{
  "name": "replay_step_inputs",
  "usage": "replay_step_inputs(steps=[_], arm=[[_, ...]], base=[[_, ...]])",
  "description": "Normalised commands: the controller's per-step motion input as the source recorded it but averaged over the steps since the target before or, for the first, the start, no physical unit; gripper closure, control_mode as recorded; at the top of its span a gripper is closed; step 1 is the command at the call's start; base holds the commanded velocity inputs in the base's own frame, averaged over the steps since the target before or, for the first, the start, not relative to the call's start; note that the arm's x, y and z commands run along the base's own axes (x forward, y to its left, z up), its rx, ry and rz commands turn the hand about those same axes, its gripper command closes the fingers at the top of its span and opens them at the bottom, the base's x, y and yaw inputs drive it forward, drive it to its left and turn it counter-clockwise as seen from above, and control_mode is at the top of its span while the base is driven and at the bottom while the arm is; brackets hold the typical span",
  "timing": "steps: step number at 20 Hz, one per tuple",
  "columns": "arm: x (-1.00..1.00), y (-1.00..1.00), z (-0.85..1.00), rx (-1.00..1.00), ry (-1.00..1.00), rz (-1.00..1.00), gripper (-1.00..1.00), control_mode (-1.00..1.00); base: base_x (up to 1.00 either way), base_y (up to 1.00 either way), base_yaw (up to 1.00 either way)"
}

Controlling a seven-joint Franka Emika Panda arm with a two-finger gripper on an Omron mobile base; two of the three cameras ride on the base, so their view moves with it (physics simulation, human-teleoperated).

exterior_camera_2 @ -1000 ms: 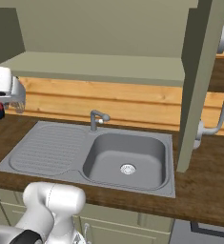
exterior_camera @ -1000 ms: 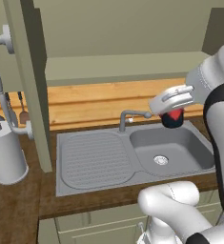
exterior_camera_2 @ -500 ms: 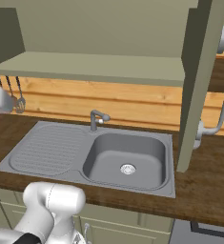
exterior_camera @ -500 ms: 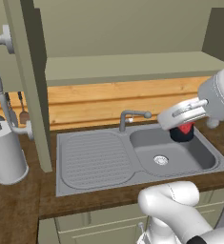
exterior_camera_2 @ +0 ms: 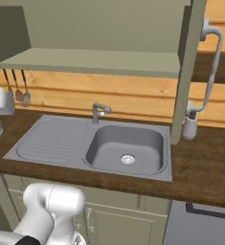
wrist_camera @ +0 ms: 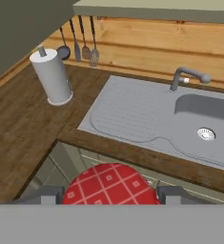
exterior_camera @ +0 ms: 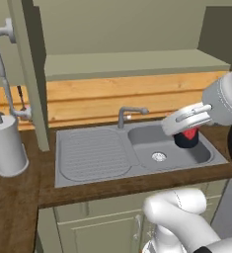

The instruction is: From the different types of pastries on the counter, select a croissant and place it on the cutting board. Then retrieve a jar of jam from the cabinet and place it alongside the croissant on the cutting board.

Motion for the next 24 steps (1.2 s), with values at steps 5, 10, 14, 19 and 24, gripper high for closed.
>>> replay_step_inputs(steps=[5, 10, 14, 19, 24], arm=[[0.0, 0.0, 0.0, 0.0, 0.0, 0.0, 1.0, 1.0], [0.0, 0.0, 0.0, 0.0, 0.0, 0.0, 1.0, 1.0], [0.0, 0.0, 0.0, 0.0, 0.0, 0.0, 1.0, 1.0], [0.0, 0.0, 0.0, 0.0, 0.0, 0.0, 1.0, 1.0], [0.0, 0.0, 0.0, 0.0, 0.0, 0.0, 1.0, 1.0]], base=[[-0.84, -0.39, -0.03], [-0.53, -0.94, 0.0], [-0.58, -1.0, 0.0], [-0.55, -1.0, 0.0], [-0.36, -1.0, 0.01]])
